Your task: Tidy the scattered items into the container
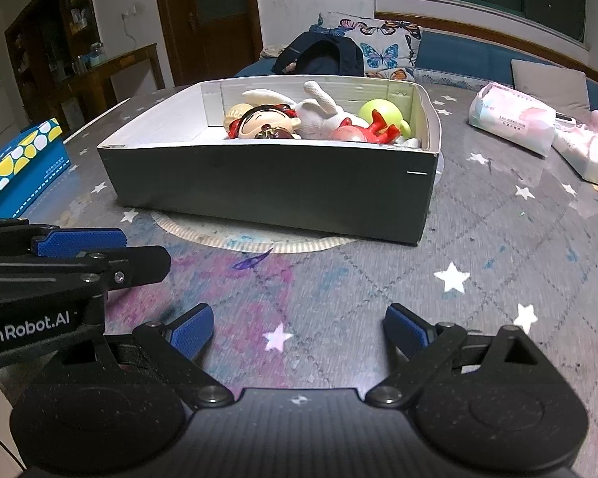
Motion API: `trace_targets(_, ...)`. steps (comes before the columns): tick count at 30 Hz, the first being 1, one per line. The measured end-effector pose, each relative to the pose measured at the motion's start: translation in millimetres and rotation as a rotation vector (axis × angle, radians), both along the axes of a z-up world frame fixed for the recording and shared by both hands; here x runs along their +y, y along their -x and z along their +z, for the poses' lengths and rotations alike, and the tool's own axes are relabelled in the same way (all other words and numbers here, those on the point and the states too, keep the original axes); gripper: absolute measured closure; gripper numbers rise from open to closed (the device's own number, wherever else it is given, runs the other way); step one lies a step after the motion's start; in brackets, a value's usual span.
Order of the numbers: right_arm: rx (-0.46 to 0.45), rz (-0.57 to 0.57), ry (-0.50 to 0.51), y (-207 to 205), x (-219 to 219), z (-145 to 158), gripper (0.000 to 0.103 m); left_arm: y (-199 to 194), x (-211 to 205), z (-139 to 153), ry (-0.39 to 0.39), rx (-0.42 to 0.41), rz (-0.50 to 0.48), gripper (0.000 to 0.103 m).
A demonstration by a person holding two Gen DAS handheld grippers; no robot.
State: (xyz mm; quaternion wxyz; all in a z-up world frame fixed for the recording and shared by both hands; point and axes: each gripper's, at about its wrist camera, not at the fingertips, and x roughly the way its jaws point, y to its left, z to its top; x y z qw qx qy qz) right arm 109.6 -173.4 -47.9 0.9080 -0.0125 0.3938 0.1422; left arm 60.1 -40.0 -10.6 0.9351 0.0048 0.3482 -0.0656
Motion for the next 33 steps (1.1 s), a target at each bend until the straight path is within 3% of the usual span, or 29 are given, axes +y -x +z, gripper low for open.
trace_targets(33, 0.012, 0.003, 0.01, -30, 0, -2, 0.001, -35, 0, -4, -0.029, 0.015, 0.015, 0.068)
